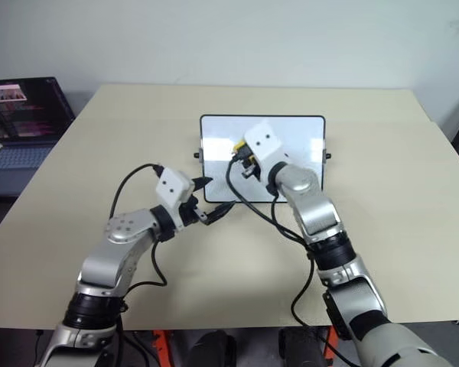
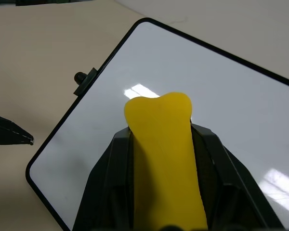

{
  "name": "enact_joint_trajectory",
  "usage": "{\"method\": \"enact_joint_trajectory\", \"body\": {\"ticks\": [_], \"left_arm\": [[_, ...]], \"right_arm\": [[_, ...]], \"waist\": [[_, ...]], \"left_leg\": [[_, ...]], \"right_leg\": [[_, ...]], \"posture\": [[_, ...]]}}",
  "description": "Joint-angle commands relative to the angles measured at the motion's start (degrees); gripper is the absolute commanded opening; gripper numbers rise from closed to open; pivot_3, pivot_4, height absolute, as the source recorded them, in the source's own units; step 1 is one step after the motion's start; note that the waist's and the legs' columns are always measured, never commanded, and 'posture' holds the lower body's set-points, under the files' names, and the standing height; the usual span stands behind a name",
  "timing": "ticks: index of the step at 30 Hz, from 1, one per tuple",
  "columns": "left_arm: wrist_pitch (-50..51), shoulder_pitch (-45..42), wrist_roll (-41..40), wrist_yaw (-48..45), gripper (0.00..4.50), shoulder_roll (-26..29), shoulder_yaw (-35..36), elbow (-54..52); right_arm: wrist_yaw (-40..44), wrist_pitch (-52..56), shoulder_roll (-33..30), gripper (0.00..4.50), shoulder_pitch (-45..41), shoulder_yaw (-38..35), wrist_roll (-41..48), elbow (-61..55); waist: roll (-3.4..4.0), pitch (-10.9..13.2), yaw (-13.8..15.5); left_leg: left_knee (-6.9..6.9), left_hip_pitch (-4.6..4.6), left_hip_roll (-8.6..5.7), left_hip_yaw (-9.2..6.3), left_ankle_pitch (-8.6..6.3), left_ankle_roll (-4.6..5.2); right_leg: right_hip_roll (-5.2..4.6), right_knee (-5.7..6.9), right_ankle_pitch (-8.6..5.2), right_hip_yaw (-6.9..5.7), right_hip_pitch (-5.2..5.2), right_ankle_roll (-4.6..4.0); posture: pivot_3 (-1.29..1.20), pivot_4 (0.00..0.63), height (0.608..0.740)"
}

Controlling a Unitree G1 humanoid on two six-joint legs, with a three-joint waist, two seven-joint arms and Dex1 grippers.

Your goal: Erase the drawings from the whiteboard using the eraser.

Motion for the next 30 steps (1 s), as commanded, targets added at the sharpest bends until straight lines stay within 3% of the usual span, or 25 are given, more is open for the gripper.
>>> {"method": "enact_joint_trajectory", "body": {"ticks": [1,14,30], "left_arm": [[-0.3,-1.2,-1.1,-0.1,4.50,0.4,1.0,-2.4],[-0.1,-1.5,-1.1,0.3,4.50,0.0,0.9,-2.7],[-0.1,-1.8,-1.2,0.5,4.50,-0.3,0.7,-2.7]], "right_arm": [[-0.8,-4.1,0.5,1.30,0.0,0.5,-1.1,1.5],[-0.5,-11.7,-2.1,1.30,2.6,1.2,-4.8,10.4],[3.3,-6.0,-12.1,1.30,13.1,-0.9,-4.5,-1.4]], "waist": [[0.00,0.0,0.0],[0.00,0.0,0.0],[-0.02,0.0,0.3]], "left_leg": [[0.00,0.00,0.00,0.00,0.00,0.00],[0.01,0.02,0.00,0.02,0.00,0.00],[0.09,0.07,-0.03,-0.01,0.00,0.01]], "right_leg": [[0.00,0.00,0.00,0.00,0.00,0.00],[0.00,0.03,0.00,0.01,0.00,0.00],[-0.01,0.13,0.01,0.00,0.09,0.01]], "posture": [[0.00,0.150,0.740],[0.00,0.150,0.740],[0.00,0.150,0.740]]}}
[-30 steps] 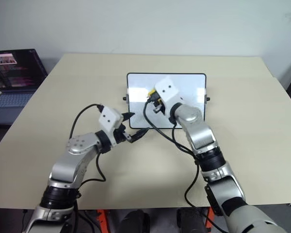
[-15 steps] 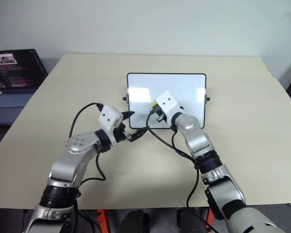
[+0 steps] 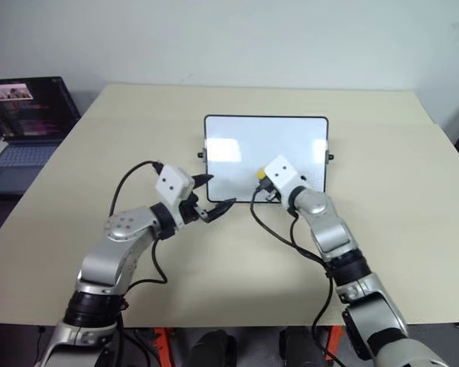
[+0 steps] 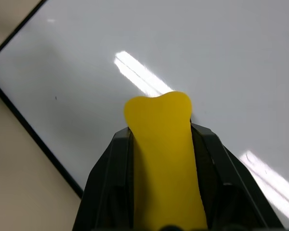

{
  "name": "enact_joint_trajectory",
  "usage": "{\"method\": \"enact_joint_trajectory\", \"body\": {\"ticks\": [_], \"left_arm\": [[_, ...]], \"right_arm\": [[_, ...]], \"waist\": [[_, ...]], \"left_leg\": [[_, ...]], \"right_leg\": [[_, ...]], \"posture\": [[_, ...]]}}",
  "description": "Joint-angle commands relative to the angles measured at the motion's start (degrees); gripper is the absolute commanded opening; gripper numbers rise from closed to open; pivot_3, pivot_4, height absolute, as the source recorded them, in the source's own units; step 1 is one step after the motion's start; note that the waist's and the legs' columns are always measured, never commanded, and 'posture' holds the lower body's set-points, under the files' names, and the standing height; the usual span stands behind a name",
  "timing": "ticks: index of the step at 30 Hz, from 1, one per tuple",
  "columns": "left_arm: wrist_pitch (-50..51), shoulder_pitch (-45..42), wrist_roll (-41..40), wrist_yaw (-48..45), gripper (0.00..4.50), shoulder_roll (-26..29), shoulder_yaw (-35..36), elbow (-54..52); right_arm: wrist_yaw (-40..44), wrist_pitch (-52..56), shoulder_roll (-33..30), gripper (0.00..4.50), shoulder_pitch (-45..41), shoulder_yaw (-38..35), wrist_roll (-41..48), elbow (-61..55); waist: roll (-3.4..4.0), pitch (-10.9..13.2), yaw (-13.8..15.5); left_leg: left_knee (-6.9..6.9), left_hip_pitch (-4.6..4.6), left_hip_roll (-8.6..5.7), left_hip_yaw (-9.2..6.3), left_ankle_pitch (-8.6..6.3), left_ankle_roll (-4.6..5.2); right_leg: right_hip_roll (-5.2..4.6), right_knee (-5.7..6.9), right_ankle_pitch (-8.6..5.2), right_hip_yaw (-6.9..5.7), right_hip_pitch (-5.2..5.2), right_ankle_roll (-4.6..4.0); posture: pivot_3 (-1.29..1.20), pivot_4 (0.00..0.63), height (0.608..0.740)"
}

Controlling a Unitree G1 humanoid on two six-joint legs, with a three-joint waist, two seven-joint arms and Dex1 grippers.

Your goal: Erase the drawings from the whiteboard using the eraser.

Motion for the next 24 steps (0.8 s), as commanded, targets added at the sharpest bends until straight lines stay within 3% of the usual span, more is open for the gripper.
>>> {"method": "enact_joint_trajectory", "body": {"ticks": [1,13,24], "left_arm": [[-0.3,-0.8,-1.0,0.2,4.50,-0.1,0.6,-2.6],[-0.7,-1.4,-0.9,-0.5,4.50,0.0,0.4,-1.8],[-0.9,-1.6,-0.8,-0.8,4.50,-0.1,0.1,-1.7]], "right_arm": [[0.0,3.3,-2.4,1.30,2.1,-2.5,-0.3,-1.9],[0.6,7.0,-5.8,1.30,3.5,-5.8,1.1,-7.4],[-3.2,17.6,6.6,1.30,-4.5,-7.4,7.8,-19.3]], "waist": [[0.00,0.0,0.0],[-0.01,0.0,0.0],[0.03,0.0,-0.4]], "left_leg": [[0.00,0.02,0.00,0.01,0.00,0.00],[0.06,0.08,-0.01,0.02,0.01,0.01],[-0.03,0.02,0.05,0.02,0.00,0.01]], "right_leg": [[0.00,0.02,0.00,0.01,0.00,0.00],[0.00,0.17,0.01,0.02,0.04,0.02],[0.06,0.11,0.01,0.05,-0.09,0.02]], "posture": [[0.00,0.150,0.740],[0.00,0.150,0.740],[0.00,0.150,0.740]]}}
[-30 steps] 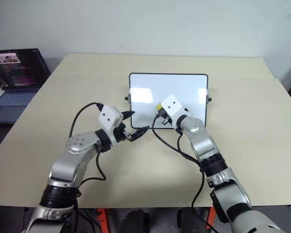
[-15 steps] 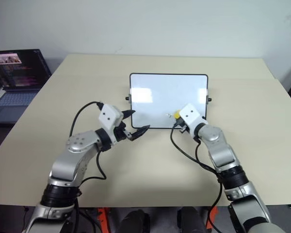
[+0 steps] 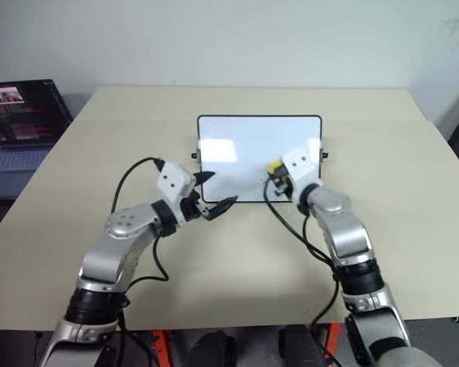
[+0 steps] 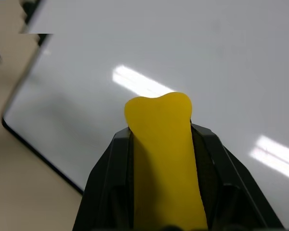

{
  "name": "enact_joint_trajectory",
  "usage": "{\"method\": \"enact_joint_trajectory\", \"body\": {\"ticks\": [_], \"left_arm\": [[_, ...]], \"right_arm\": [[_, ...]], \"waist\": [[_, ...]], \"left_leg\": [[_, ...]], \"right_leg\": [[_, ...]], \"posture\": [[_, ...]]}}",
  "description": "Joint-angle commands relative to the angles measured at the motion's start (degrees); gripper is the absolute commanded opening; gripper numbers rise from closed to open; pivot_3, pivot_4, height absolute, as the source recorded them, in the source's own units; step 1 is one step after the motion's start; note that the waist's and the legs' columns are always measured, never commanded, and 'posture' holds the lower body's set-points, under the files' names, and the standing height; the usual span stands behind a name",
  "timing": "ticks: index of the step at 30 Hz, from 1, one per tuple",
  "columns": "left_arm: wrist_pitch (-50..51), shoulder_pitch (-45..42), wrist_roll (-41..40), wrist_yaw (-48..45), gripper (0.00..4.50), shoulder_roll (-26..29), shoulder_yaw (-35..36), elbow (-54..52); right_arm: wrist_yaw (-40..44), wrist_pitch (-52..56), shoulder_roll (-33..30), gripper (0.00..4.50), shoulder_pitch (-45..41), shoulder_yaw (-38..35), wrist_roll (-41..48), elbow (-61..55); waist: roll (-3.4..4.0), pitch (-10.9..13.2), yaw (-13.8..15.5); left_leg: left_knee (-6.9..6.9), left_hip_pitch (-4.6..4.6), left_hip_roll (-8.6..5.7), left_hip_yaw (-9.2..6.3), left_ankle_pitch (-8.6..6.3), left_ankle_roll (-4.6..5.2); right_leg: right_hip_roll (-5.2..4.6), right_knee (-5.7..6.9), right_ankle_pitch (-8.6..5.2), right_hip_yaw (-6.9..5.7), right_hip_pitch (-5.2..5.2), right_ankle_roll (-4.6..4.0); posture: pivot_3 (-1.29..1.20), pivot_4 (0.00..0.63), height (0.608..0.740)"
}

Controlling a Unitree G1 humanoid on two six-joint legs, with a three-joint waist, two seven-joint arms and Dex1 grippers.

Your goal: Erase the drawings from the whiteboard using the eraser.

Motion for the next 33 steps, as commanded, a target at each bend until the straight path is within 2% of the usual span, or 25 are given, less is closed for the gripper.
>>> {"method": "enact_joint_trajectory", "body": {"ticks": [1,7,12,22,33], "left_arm": [[-0.8,-0.7,-0.8,-0.3,4.50,0.1,0.4,-1.8],[-0.7,-0.6,-0.7,-0.2,4.50,0.1,0.3,-2.0],[-0.4,-0.4,-0.8,0.0,4.50,0.4,0.8,-2.3],[0.0,-0.1,-0.9,0.5,4.50,0.6,1.1,-3.0],[-0.2,-0.7,-0.8,0.6,4.50,0.4,1.1,-2.3]], "right_arm": [[-1.9,0.5,2.0,1.30,-2.5,-0.2,0.8,-4.1],[-3.5,-2.3,4.5,1.30,-2.1,3.0,-0.5,-1.3],[-4.3,-9.3,1.9,1.30,-1.0,7.1,-5.2,4.7],[-4.0,-15.7,-0.9,1.30,0.8,7.9,-8.7,14.0],[-3.2,-15.4,-0.6,1.30,1.8,7.5,-9.3,12.6]], "waist": [[0.00,0.0,0.1],[0.00,0.0,0.3],[0.00,0.0,0.2],[0.00,0.0,0.1],[0.00,0.0,0.1]], "left_leg": [[0.00,-0.01,0.00,0.00,0.00,0.00],[0.00,-0.07,-0.05,0.00,0.00,0.00],[0.00,-0.06,-0.04,0.01,0.00,0.00],[-0.01,-0.06,-0.03,0.04,0.00,0.00],[0.00,-0.05,-0.03,0.03,0.00,0.00]], "right_leg": [[0.00,-0.03,0.00,-0.01,0.00,0.00],[-0.05,-0.12,0.00,-0.01,0.01,0.00],[-0.04,-0.12,0.00,-0.02,0.00,0.00],[-0.03,-0.13,0.00,0.00,0.00,0.00],[-0.03,-0.10,0.00,0.00,0.01,0.00]], "posture": [[0.00,0.150,0.740],[0.00,0.150,0.740],[0.00,0.150,0.740],[0.00,0.150,0.740],[0.00,0.150,0.740]]}}
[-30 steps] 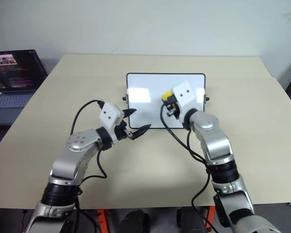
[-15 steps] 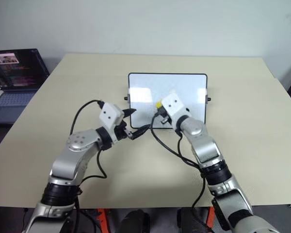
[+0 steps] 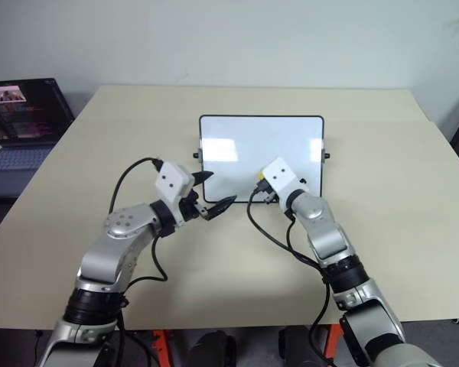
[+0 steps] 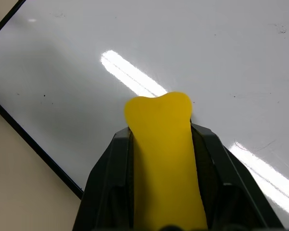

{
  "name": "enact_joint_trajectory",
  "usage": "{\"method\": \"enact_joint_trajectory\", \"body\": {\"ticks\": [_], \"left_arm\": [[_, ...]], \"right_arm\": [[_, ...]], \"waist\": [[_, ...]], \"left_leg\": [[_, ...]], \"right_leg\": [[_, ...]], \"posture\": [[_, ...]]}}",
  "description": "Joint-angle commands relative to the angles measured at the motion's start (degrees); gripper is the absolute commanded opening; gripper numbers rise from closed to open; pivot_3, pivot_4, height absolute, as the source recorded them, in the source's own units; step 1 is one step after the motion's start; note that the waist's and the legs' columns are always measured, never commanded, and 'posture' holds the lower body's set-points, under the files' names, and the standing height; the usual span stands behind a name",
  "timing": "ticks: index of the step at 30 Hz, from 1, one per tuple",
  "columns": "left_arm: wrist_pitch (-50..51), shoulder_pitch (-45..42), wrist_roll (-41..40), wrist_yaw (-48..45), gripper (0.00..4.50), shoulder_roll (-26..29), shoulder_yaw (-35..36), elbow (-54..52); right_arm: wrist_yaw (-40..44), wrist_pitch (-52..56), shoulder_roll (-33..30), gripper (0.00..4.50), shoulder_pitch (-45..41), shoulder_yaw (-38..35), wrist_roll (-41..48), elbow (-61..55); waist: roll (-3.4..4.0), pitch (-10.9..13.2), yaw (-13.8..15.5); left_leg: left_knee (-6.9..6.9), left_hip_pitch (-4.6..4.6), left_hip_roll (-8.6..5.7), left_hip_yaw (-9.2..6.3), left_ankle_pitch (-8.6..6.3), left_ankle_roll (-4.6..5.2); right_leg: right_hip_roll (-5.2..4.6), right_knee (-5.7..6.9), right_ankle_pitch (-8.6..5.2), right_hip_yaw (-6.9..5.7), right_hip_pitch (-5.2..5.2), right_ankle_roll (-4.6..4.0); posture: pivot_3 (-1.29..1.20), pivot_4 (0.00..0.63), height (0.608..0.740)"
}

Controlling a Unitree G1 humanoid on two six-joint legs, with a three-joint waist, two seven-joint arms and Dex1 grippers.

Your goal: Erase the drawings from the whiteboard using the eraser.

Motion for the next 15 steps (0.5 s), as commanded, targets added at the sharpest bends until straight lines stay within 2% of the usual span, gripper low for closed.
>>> {"method": "enact_joint_trajectory", "body": {"ticks": [1,8,15], "left_arm": [[-0.4,-0.9,-0.8,0.2,4.50,0.1,0.9,-2.1],[-0.5,-1.0,-0.8,0.2,4.50,0.2,1.0,-2.1],[-0.3,-0.7,-0.8,0.4,4.50,0.3,1.2,-2.4]], "right_arm": [[0.0,0.1,0.4,1.30,-0.2,-0.3,-0.3,-2.1],[0.3,0.2,1.4,1.30,0.2,0.3,-0.7,-1.9],[1.8,0.1,-0.3,1.30,2.5,1.1,-1.2,-2.0]], "waist": [[0.00,0.0,0.0],[0.00,0.0,0.0],[0.00,0.0,0.0]], "left_leg": [[0.00,0.00,0.00,0.00,0.00,0.00],[0.00,0.00,0.00,0.00,0.00,0.00],[0.00,0.02,0.00,-0.01,0.00,0.00]], "right_leg": [[0.00,0.00,0.00,0.00,0.00,0.00],[0.00,0.00,0.00,0.00,0.00,0.00],[0.00,0.01,0.00,-0.01,0.01,0.00]], "posture": [[0.00,0.150,0.740],[0.00,0.150,0.740],[0.00,0.150,0.740]]}}
